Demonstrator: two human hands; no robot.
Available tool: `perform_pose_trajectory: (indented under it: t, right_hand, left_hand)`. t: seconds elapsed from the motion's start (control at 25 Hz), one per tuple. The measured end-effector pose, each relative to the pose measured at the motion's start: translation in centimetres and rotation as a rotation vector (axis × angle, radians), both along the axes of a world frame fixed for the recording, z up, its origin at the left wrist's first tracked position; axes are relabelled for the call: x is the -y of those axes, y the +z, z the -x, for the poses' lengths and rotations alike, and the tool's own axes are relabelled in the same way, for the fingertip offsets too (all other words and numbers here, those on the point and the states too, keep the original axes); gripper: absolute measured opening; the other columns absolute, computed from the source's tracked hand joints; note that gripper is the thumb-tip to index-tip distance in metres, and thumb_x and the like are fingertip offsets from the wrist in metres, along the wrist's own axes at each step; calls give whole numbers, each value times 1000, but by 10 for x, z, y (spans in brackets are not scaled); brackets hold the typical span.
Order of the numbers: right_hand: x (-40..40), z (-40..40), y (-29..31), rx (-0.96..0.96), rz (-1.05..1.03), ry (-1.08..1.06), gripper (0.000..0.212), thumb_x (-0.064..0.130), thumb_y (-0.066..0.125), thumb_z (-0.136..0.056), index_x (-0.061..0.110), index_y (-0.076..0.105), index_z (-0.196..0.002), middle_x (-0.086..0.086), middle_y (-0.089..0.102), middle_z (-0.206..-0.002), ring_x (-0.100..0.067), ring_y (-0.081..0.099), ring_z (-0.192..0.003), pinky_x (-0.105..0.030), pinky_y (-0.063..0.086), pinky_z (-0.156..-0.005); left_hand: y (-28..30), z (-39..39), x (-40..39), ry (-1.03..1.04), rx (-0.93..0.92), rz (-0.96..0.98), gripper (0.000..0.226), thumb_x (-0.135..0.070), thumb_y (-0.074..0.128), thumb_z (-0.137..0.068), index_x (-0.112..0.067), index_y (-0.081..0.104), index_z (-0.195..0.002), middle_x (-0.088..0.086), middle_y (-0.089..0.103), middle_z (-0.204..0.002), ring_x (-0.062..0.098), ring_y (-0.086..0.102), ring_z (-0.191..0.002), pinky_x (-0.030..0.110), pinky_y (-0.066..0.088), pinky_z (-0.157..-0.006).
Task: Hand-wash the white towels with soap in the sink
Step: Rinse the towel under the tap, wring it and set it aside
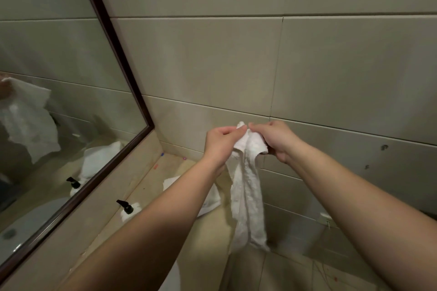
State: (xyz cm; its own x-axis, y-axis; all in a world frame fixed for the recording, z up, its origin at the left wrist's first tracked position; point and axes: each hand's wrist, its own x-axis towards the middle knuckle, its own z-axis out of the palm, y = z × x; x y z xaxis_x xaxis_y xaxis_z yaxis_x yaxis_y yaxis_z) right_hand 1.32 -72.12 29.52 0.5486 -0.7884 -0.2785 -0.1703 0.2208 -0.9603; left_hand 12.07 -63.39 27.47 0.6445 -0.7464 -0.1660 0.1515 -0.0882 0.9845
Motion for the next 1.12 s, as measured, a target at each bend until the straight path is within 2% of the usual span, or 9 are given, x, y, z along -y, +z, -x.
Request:
perform_pose_trajectory:
  t: [0.12,0.24,0.36,0.52,0.64,0.76,0.88,1.04,1.12]
  right_hand:
    - [-2,6,4,-28,20,49,16,16,68,-91,6,63,-79,-7,64,-63,-14,60,-46,-21,47,-43]
    - [2,8,11,-56,-75,130,16,20,61,-96,5,65,-93,-7,62,-68,-13,59,-50,-22,50,-45]
    - [8,8,18,-26,-231,173,21,15,50,-101,5,62,-88,-6,63,-60,-11,60,-43,-21,52,-42]
    - [12,7,23,34,-284,156,22,13,48,-103,2,60,-89,-7,66,-56,-11,64,-45,-20,56,-47]
    - [13,5,20,37,-203,140,21,19,54,-101,3,62,-89,-7,67,-60,-11,64,-50,-20,55,-48]
    - [17,7,14,26,-28,153,25,28,60,-98,6,63,-86,-6,62,-61,-10,55,-46,-19,43,-44]
    - [23,10,11,57,110,171,36,34,56,-99,7,61,-77,-5,57,-58,-13,51,-46,-23,43,-46]
    - [45,17,-2,51,291,48,20,14,53,-99,14,61,-81,-2,61,-76,-13,55,-66,-24,42,-60]
    - [53,23,-15,-13,338,136,13,7,60,-93,18,66,-92,0,65,-94,-9,57,-86,-19,43,-75]
  left_hand:
    - [9,8,-10,-101,119,2,29,-25,79,-85,1,75,-96,4,72,-78,5,62,-61,18,44,-52]
    - [19,8,-16,-245,187,27,29,-18,85,-78,-4,74,-101,-1,73,-83,4,65,-69,18,52,-65]
    - [23,-1,-18,-375,374,-19,36,-16,90,-70,-17,73,-102,-7,74,-90,2,65,-80,22,52,-80]
    - [23,-6,-11,-367,454,2,30,-11,79,-83,-17,72,-111,1,75,-102,4,64,-85,21,50,-81]
    - [21,-8,-2,-290,403,7,21,-9,63,-92,-17,71,-110,2,72,-98,7,62,-84,21,48,-78]
    - [18,-14,9,-308,317,-3,22,-3,52,-99,-6,68,-113,5,70,-96,9,63,-82,21,49,-78]
    - [23,-17,18,-247,131,52,28,6,42,-97,-6,67,-96,1,68,-77,6,62,-66,18,50,-66]
    - [27,-17,23,-174,-82,101,27,-1,40,-92,-10,63,-82,3,64,-73,13,58,-67,23,47,-60]
    - [28,-16,20,-265,-103,105,15,-9,51,-97,-12,58,-83,2,62,-73,12,58,-65,26,47,-61]
